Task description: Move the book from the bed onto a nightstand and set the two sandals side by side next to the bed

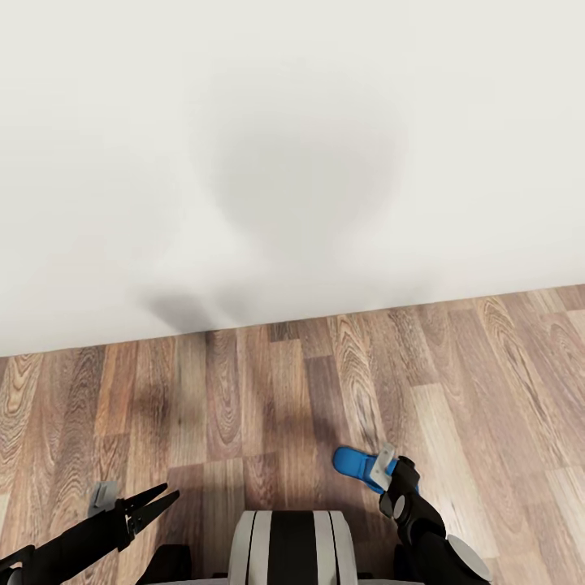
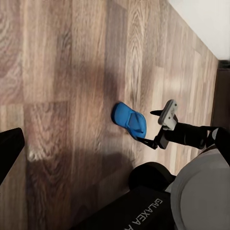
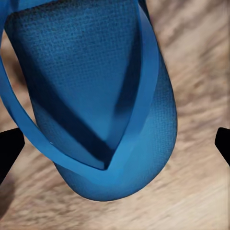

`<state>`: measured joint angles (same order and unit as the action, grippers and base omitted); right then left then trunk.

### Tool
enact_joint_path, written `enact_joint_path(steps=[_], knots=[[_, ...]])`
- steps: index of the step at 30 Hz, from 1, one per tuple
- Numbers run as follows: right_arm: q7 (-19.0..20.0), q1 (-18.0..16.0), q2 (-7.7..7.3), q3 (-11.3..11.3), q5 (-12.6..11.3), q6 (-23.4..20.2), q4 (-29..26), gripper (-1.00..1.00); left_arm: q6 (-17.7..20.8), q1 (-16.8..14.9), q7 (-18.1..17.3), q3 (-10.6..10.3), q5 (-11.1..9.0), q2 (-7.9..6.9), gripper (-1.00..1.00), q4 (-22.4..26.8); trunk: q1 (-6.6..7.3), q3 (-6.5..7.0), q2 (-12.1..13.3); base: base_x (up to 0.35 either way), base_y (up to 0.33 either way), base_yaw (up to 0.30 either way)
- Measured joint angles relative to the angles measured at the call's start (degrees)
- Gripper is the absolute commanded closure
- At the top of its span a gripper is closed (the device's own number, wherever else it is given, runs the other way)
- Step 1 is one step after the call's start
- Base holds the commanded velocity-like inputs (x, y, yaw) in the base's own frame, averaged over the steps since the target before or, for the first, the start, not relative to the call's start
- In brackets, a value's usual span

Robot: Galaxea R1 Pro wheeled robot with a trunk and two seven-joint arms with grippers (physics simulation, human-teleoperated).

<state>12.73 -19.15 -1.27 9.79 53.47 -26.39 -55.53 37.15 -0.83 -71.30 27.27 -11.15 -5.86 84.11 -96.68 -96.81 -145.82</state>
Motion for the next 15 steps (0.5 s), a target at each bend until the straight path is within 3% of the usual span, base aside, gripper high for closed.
enact_joint_path(steps=[12,15], knots=[[0.01,0.00,0.00,0.05,0.05,0.00,-0.04,-1.00,0.04,0.04,0.01,0.16,-0.02,-0.02,-1.00,0.00,0.00,0.00,0.00,0.001,-0.001,0.000],[0.00,0.00,0.00,0.04,0.01,0.00,-0.03,-1.00,0.07,0.02,-0.01,0.17,-0.03,-0.02,-1.00,0.00,-0.08,-0.66,-0.04,0.000,0.000,0.000]])
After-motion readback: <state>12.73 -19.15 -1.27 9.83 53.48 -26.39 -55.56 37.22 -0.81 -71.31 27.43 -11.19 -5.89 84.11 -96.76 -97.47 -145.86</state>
